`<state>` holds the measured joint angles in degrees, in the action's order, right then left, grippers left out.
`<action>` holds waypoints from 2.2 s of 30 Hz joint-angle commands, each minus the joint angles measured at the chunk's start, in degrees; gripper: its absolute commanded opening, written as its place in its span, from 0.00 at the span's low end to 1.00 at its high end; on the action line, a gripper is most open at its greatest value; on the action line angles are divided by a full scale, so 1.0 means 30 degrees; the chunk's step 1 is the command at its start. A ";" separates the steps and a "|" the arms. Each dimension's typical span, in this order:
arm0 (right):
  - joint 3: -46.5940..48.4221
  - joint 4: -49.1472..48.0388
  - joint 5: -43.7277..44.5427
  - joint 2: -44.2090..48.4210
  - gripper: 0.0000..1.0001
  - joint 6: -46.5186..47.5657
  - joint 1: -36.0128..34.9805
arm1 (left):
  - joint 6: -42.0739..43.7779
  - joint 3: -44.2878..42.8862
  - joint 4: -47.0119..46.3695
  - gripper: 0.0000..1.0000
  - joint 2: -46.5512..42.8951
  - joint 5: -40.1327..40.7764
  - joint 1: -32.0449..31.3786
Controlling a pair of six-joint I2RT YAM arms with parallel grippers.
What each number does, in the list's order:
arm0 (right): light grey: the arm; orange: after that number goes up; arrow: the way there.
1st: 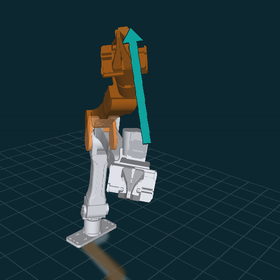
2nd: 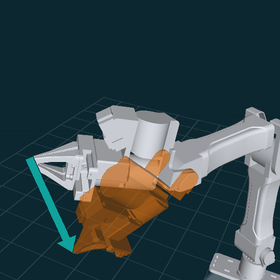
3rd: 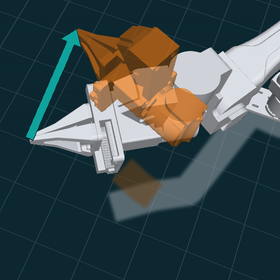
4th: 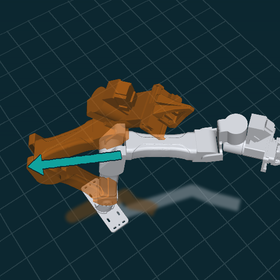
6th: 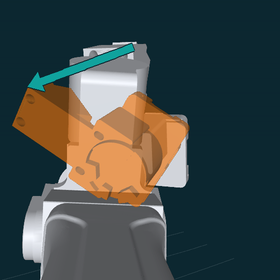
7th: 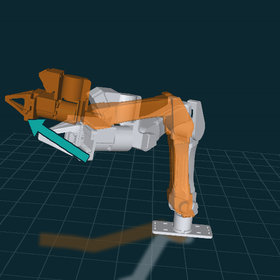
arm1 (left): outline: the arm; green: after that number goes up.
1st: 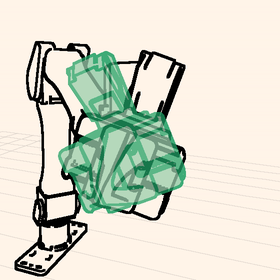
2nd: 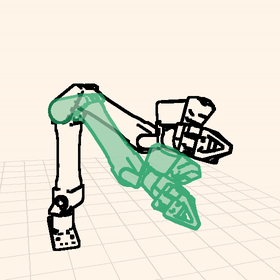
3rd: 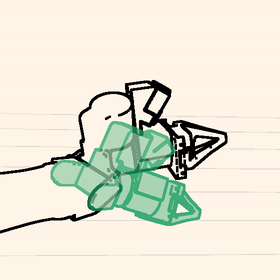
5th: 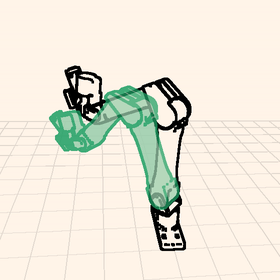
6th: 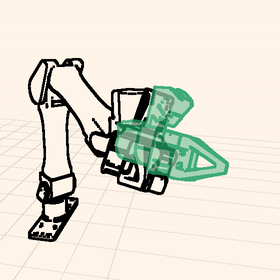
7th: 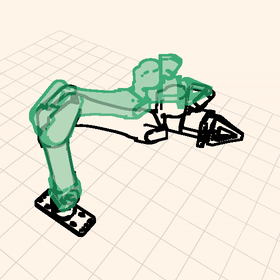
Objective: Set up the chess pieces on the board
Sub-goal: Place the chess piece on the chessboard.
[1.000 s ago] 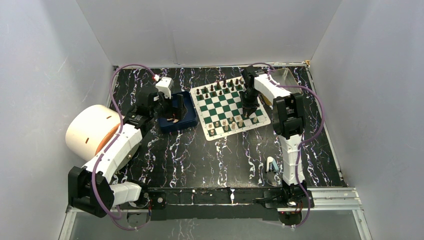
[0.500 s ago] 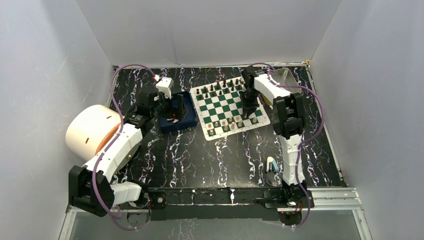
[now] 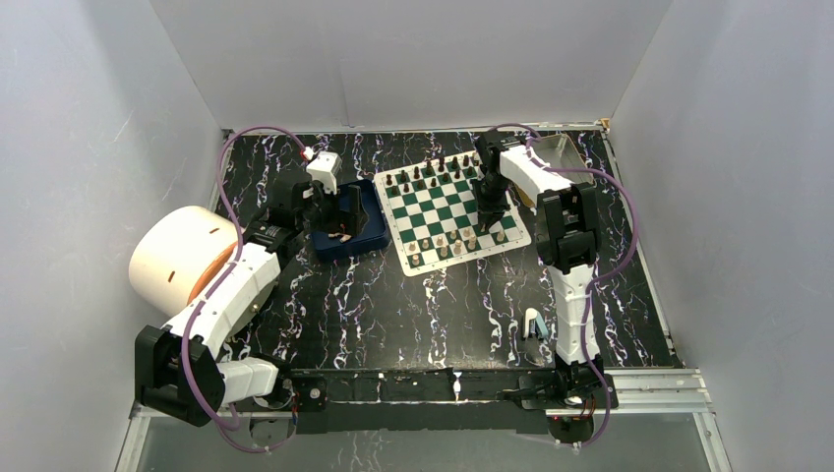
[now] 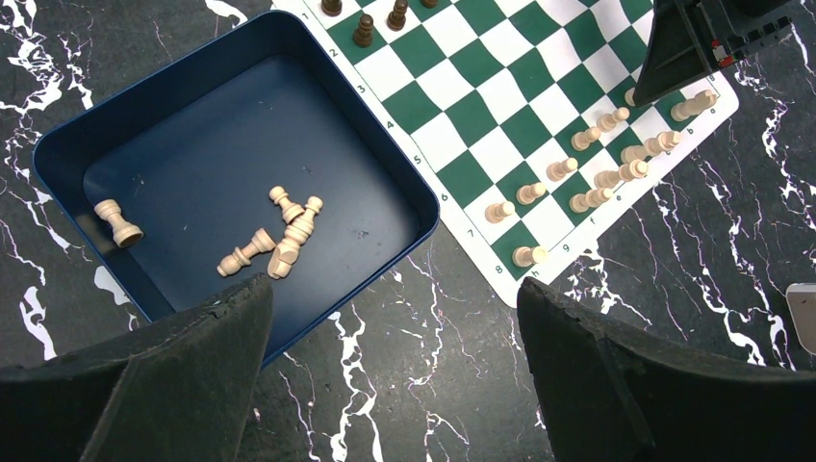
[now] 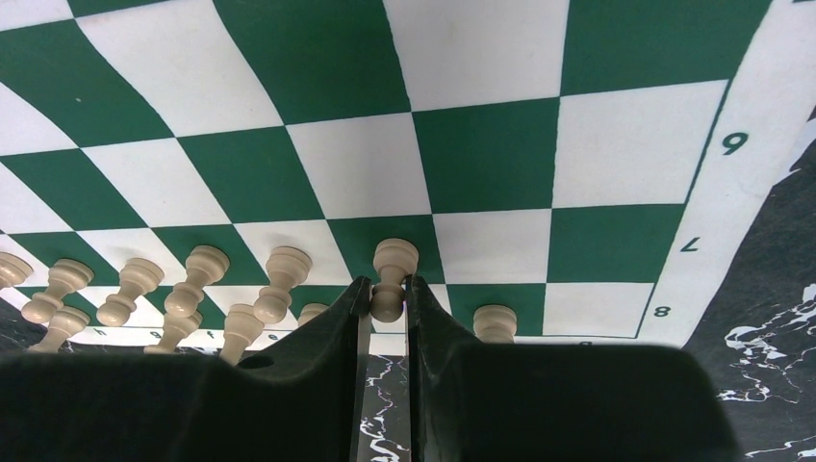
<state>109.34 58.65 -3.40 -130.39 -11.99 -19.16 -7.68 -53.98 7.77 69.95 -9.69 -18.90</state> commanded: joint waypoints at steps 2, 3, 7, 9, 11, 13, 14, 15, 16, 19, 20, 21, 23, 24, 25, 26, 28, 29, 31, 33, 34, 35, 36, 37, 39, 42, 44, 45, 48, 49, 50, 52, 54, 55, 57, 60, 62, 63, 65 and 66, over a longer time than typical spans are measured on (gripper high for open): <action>0.0307 0.0462 -0.0461 0.0364 0.25 -0.0105 -0.0205 | 0.0012 -0.0167 -0.0222 0.95 -0.0231 -0.0200 -0.0090; 0.0272 0.0463 -0.0513 0.0388 0.25 -0.0105 -0.0206 | -0.0003 -0.0171 -0.0218 0.95 -0.0232 -0.0208 -0.0099; 0.0248 0.0506 -0.0771 0.0389 0.27 -0.0105 -0.0249 | -0.0017 -0.0155 -0.0259 0.95 -0.0232 -0.0253 -0.0088; 0.0213 0.0517 -0.0765 0.0414 0.27 -0.0133 -0.0257 | -0.0039 -0.0172 -0.0248 0.95 -0.0232 -0.0304 -0.0088; 0.0117 0.0517 -0.0681 0.0480 0.27 -0.0135 -0.0280 | -0.0048 -0.0171 -0.0248 0.95 -0.0256 -0.0323 -0.0096; 0.0085 0.0543 -0.0522 0.0482 0.27 -0.0157 -0.0282 | -0.0047 -0.0165 -0.0268 0.95 -0.0261 -0.0315 -0.0088; 0.0035 0.0546 -0.0473 0.0484 0.27 -0.0163 -0.0281 | -0.0047 -0.0160 -0.0249 0.95 -0.0261 -0.0314 -0.0088; -0.0011 0.0547 -0.0401 0.0469 0.28 -0.0164 -0.0289 | -0.0061 -0.0145 -0.0265 0.95 -0.0283 -0.0314 -0.0088; -0.0017 0.0547 -0.0242 0.0442 0.27 -0.0164 -0.0293 | -0.0048 -0.0143 -0.0271 0.95 -0.0289 -0.0314 -0.0088; 0.0002 0.0616 0.0091 0.0383 0.28 -0.0164 -0.0268 | -0.0047 -0.0143 -0.0255 0.95 -0.0320 -0.0310 -0.0088; 0.0025 0.0654 0.0230 0.0369 0.28 -0.0157 -0.0291 | -0.0047 -0.0143 -0.0247 0.95 -0.0320 -0.0313 -0.0088; 0.0028 0.0663 0.0313 0.0367 0.28 -0.0185 -0.0279 | -0.0047 -0.0143 -0.0246 0.95 -0.0320 -0.0314 -0.0092; 0.0010 0.0664 0.0484 0.0370 0.27 -0.0192 -0.0274 | -0.0047 -0.0128 -0.0258 0.95 -0.0320 -0.0314 -0.0103; 0.0015 0.0664 0.0510 0.0367 0.28 -0.0193 -0.0288 | -0.0047 -0.0126 -0.0266 0.95 -0.0320 -0.0314 -0.0090; 0.0019 0.0664 0.0561 0.0367 0.28 -0.0201 -0.0289 | -0.0047 -0.0141 -0.0256 0.95 -0.0320 -0.0306 -0.0096; 0.0020 0.0664 0.0556 0.0367 0.28 -0.0220 -0.0293 | -0.0047 -0.0128 -0.0251 0.95 -0.0320 -0.0313 -0.0089; 0.0024 0.0713 0.0519 0.0320 0.28 -0.0223 -0.0278 | -0.0047 -0.0142 -0.0273 0.95 -0.0291 -0.0314 -0.0097; 0.0002 0.0721 0.0529 0.0313 0.28 -0.0248 -0.0284 | -0.0047 -0.0135 -0.0250 0.95 -0.0290 -0.0303 -0.0089; -0.0016 0.0629 0.0161 0.0365 0.28 -0.0237 -0.0314 | -0.0047 -0.0123 -0.0261 0.95 -0.0290 -0.0314 -0.0088; -0.0016 0.0480 -0.0130 0.0395 0.28 -0.0217 -0.0300 | -0.0047 -0.0142 -0.0254 0.95 -0.0262 -0.0341 -0.0088; 0.0008 0.0439 -0.0094 0.0411 0.27 -0.0244 -0.0335 | -0.0050 -0.0143 -0.0269 0.95 -0.0261 -0.0321 -0.0088; 0.0040 0.0431 -0.0046 0.0409 0.27 -0.0251 -0.0350 | -0.0047 -0.0128 -0.0271 0.95 -0.0261 -0.0329 -0.0096; 0.0140 0.0455 -0.0040 0.0423 0.27 -0.0252 -0.0348 | -0.0047 -0.0141 -0.0253 0.95 -0.0261 -0.0338 -0.0089; 0.0222 0.0499 -0.0065 0.0400 0.27 -0.0248 -0.0370 | -0.0050 -0.0128 -0.0273 0.95 -0.0261 -0.0342 -0.0088; 0.0435 0.0664 0.0007 0.0364 0.27 -0.0252 -0.0395 | -0.0047 -0.0142 -0.0254 0.95 -0.0261 -0.0340 -0.0092; 0.0529 0.0773 -0.0006 0.0360 0.27 -0.0252 -0.0396 | -0.0047 -0.0140 -0.0258 0.95 -0.0261 -0.0339 -0.0089; 0.0533 0.0796 0.0038 0.0326 0.27 -0.0252 -0.0414 | -0.0047 -0.0125 -0.0266 0.95 -0.0261 -0.0366 -0.0088; 0.0534 0.0808 0.0070 0.0318 0.27 -0.0274 -0.0430 | -0.0047 -0.0141 -0.0252 0.95 -0.0261 -0.0350 -0.0088; 0.0570 0.0867 0.0262 0.0308 0.28 -0.0307 -0.0432 | -0.0076 -0.0132 -0.0269 0.95 -0.0285 -0.0372 -0.0090; 0.0605 0.0891 0.0328 0.0308 0.28 -0.0296 -0.0436 | -0.0076 -0.0131 -0.0264 0.95 -0.0290 -0.0372 -0.0103; 0.0639 0.0923 0.0366 0.0286 0.28 -0.0309 -0.0436 | -0.0076 -0.0138 -0.0259 0.95 -0.0290 -0.0354 -0.0090; 0.0723 0.0979 0.0377 0.0308 0.28 -0.0307 -0.0462 | -0.0076 -0.0117 -0.0250 0.95 -0.0290 -0.0354 -0.0088; 0.0803 0.0964 0.0448 0.0326 0.28 -0.0332 -0.0444 | -0.0076 -0.0131 -0.0288 0.95 -0.0290 -0.0365 -0.0096; 0.0847 0.0980 0.0428 0.0332 0.27 -0.0339 -0.0441 | -0.0076 -0.0141 -0.0296 0.95 -0.0290 -0.0371 -0.0103; 0.0938 0.1013 0.0449 0.0310 0.27 -0.0340 -0.0457 | -0.0076 -0.0139 -0.0303 0.95 -0.0290 -0.0365 -0.0089; 0.0966 0.1044 0.0506 0.0309 0.26 -0.0340 -0.0458 | -0.0076 -0.0136 -0.0279 0.95 -0.0290 -0.0368 -0.0088; 0.0984 0.1074 0.0583 0.0308 0.26 -0.0365 -0.0473 | -0.0076 -0.0123 -0.0304 0.95 -0.0290 -0.0390 -0.0096; 0.1001 0.1098 0.0643 0.0312 0.26 -0.0361 -0.0474 | -0.0076 -0.0137 -0.0305 0.95 -0.0290 -0.0400 -0.0089; 0.1024 0.1143 0.0775 0.0314 0.26 -0.0369 -0.0477 | -0.0076 -0.0135 -0.0290 0.95 -0.0283 -0.0387 -0.0088; 0.1057 0.1200 0.0890 0.0313 0.25 -0.0384 -0.0496 | -0.0076 -0.0131 -0.0288 0.95 -0.0271 -0.0400 -0.0088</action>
<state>109.78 60.27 -2.09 -130.39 -12.29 -20.34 -7.92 -53.98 7.75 69.95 -10.11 -18.94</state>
